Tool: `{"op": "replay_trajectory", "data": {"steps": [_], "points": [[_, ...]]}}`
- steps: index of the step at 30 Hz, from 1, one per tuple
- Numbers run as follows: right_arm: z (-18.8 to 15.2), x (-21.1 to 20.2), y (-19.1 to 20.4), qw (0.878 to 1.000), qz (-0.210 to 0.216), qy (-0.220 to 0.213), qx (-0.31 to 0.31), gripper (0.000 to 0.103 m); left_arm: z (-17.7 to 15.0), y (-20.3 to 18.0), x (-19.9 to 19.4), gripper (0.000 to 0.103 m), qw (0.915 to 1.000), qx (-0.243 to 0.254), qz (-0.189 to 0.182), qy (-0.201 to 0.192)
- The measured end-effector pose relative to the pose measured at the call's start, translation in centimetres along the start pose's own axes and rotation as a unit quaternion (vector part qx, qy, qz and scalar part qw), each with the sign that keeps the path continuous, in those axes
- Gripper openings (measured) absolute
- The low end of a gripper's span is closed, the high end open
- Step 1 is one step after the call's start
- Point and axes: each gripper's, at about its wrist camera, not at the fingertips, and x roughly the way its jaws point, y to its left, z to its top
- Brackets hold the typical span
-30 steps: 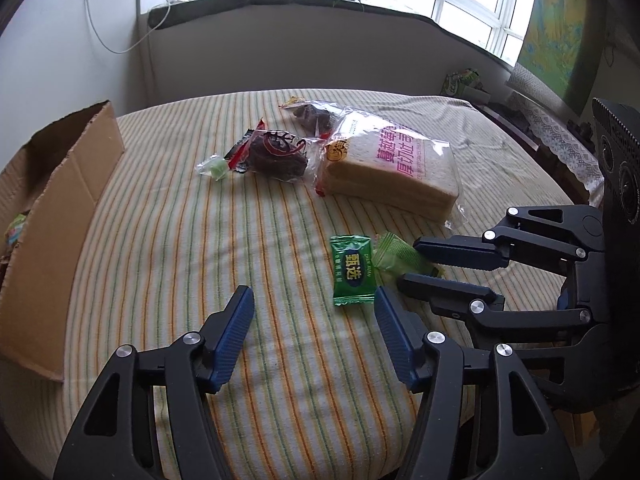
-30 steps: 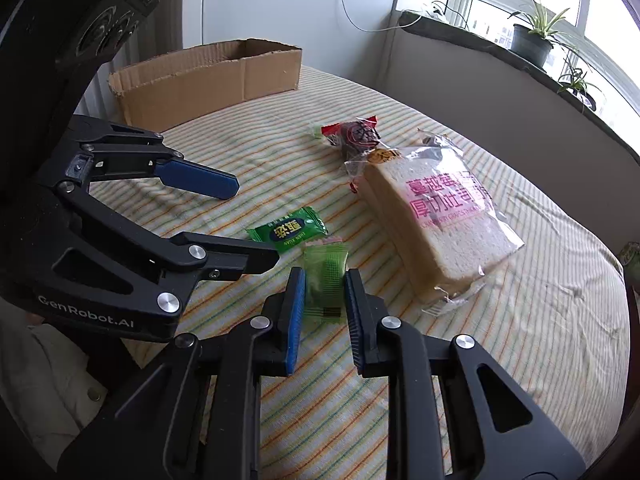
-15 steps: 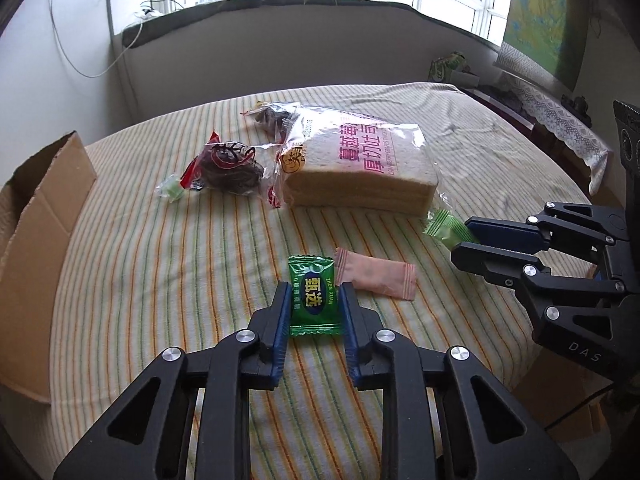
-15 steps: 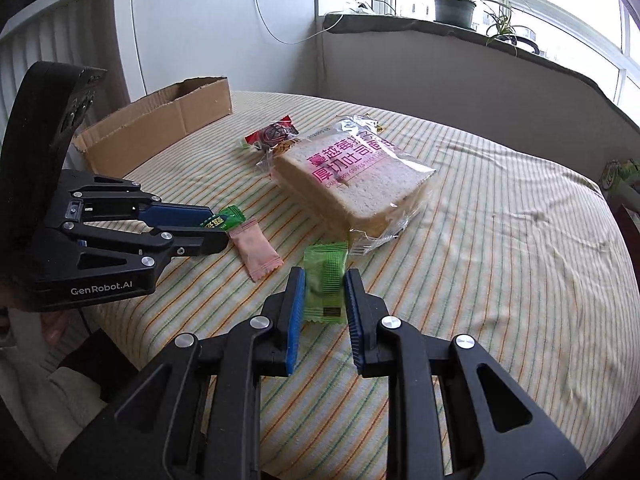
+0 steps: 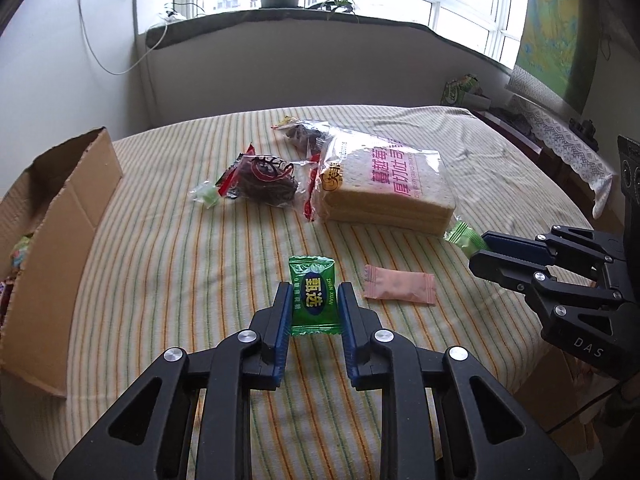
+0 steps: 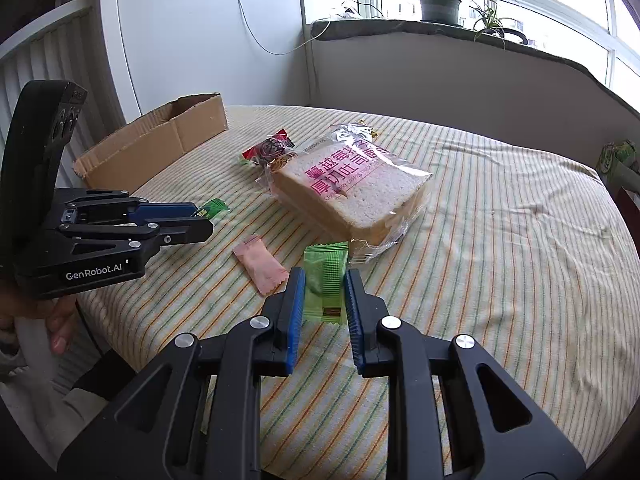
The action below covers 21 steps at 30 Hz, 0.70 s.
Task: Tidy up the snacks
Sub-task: 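Grasp the dark green square packet with the left gripper while the right gripper grasps the light green packet, then carry both green packets over the cardboard box and open both grippers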
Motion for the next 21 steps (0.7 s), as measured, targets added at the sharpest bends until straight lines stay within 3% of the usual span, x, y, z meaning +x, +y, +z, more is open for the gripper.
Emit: {"op": "replay_trajectory", "data": {"steps": [8, 21], "points": [[2.3, -0.9, 0.8, 1.0, -0.009, -0.026, 0.003, 0.021, 0.9, 0.4, -1.2, 0.021, 0.9996, -0.001, -0.001, -0.028], [10.4, -4.1, 7.7, 0.993, -0.041, -0.088, -0.068, 0.021, 4.7, 6.4, -9.2, 0.021, 0.9889, -0.024, 0.028, -0.144]]}}
